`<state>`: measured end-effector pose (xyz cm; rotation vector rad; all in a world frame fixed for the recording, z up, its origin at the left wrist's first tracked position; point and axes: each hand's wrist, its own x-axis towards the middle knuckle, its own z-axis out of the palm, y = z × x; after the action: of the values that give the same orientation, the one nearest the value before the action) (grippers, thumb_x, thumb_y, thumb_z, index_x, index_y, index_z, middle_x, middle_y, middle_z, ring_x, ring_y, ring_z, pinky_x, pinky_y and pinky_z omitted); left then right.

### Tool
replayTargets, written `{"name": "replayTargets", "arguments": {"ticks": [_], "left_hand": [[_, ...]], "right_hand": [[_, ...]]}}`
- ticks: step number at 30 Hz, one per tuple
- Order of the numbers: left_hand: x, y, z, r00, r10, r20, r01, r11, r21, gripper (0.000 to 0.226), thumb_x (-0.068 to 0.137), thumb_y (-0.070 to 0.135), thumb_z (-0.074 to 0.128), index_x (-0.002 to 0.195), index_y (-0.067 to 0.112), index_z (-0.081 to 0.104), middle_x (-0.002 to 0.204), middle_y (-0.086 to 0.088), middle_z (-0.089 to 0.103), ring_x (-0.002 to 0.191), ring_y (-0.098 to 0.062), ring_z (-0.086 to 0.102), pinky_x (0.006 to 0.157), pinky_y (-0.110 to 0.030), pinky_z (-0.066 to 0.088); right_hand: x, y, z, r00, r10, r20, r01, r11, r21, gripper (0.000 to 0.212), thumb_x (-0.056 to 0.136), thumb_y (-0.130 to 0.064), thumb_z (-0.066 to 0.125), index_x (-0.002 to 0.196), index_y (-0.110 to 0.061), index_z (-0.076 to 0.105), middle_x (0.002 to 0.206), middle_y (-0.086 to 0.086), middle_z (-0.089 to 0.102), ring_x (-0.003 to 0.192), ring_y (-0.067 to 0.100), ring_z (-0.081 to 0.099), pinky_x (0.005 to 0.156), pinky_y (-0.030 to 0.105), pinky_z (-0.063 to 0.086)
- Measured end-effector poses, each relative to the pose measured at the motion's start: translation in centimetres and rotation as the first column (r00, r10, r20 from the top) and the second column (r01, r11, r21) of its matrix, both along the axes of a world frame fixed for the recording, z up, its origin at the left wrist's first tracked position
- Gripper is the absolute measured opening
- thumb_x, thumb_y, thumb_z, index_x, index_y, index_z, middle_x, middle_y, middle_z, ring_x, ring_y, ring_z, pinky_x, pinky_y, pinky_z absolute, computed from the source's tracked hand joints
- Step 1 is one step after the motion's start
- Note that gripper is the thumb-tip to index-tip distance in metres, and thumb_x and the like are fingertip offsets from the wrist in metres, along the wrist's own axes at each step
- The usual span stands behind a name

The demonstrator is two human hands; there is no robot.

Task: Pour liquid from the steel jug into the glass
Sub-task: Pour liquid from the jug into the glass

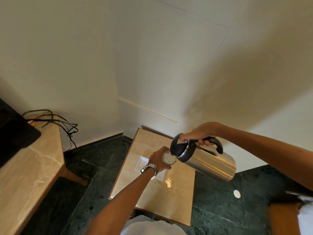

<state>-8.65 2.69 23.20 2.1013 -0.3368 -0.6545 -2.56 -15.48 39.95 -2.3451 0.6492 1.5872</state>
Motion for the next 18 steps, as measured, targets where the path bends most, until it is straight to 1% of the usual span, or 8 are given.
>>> {"name": "replayTargets", "arguments": {"ticks": [7,13,18], "left_hand": [[0.3,-0.1,0.1,1.0,-0.005,0.005,0.005,1.0,0.007,0.074,0.068,0.016,0.092,0.131,0.014,0.054,0.127,-0.006,0.07,0.116,-0.029,0.066,0.099,-0.043,0.058],[0.5,-0.3,0.2,1.0,-0.006,0.009,0.006,1.0,0.012,0.074,0.067,0.015,0.092,0.131,0.014,0.054,0.127,-0.005,0.07,0.115,-0.029,0.067,0.098,-0.042,0.059],[0.7,-0.5,0.3,1.0,-0.011,0.013,0.011,1.0,0.015,0.074,0.067,0.016,0.092,0.13,0.014,0.054,0.126,-0.006,0.07,0.114,-0.029,0.067,0.098,-0.043,0.059]], "right_hand": [[0.7,-0.6,-0.7,1.0,-0.008,-0.018,0.009,1.0,0.013,0.051,0.09,-0.061,0.057,0.086,-0.012,0.066,0.047,-0.003,0.049,0.034,0.006,0.038,0.038,0.014,0.042],[1.4,-1.4,-1.7,0.999,-0.016,-0.028,0.016,1.0,0.01,0.055,0.083,-0.065,0.061,0.092,-0.011,0.068,0.053,-0.001,0.048,0.04,0.008,0.038,0.047,0.016,0.043],[1.7,-1.9,-2.2,0.999,-0.019,-0.033,0.019,1.0,0.019,0.054,0.08,-0.065,0.063,0.089,-0.013,0.071,0.051,-0.002,0.049,0.038,0.008,0.039,0.042,0.016,0.044]]}}
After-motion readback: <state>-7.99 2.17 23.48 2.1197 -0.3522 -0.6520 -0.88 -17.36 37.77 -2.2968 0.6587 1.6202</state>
